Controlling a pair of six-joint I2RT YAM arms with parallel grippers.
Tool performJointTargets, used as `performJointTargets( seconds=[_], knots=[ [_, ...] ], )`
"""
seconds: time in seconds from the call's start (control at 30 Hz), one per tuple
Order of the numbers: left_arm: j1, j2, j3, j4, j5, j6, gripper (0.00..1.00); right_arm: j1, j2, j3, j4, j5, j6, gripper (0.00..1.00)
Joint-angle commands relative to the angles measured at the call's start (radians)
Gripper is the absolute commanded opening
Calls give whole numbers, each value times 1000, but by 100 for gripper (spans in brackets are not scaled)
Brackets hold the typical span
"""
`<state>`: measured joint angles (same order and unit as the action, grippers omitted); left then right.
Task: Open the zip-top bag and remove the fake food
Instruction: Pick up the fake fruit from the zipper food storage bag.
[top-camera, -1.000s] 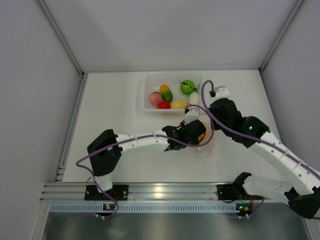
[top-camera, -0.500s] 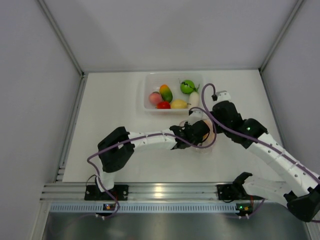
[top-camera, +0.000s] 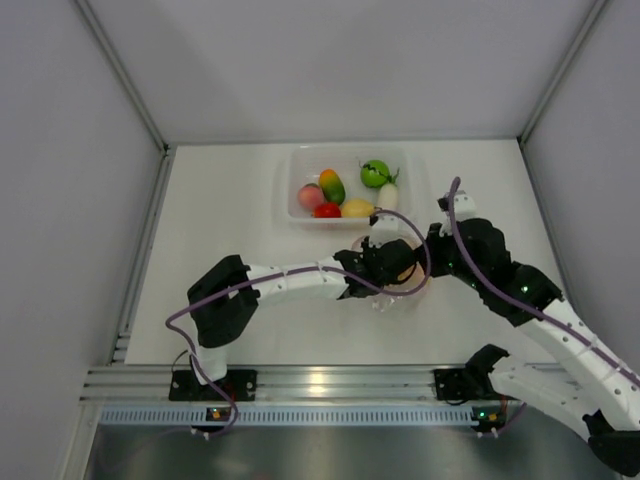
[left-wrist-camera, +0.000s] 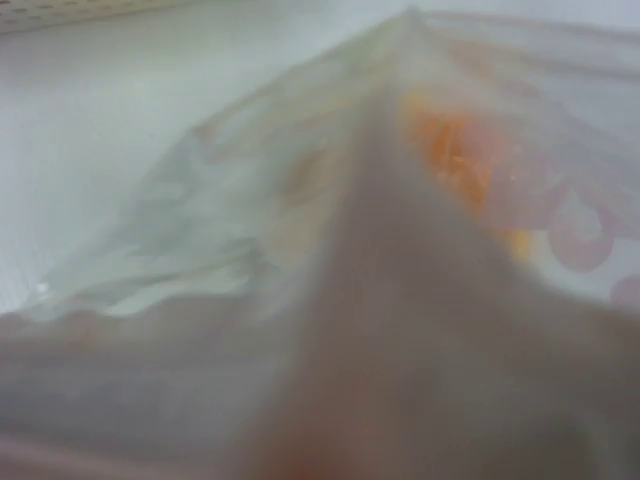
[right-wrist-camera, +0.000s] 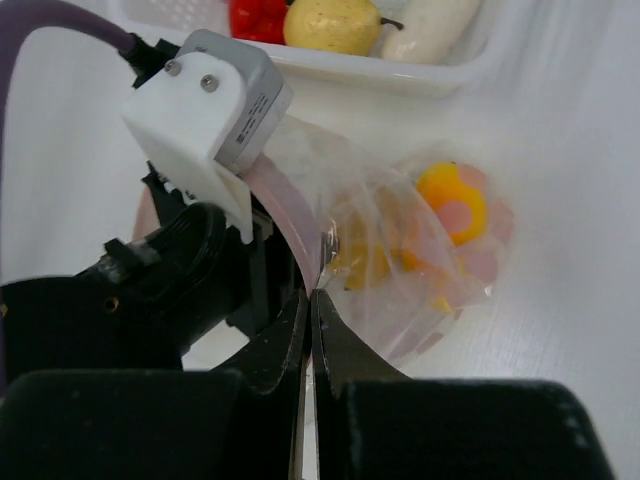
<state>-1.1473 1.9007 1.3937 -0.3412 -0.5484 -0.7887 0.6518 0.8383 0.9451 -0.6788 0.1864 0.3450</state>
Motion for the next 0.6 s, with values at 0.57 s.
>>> performJointTargets(
  seconds=[0.57],
  knots=[
    [-45,-12,146,-41,307,108,40,0,-286,-147,139,67,236,0]
  ],
)
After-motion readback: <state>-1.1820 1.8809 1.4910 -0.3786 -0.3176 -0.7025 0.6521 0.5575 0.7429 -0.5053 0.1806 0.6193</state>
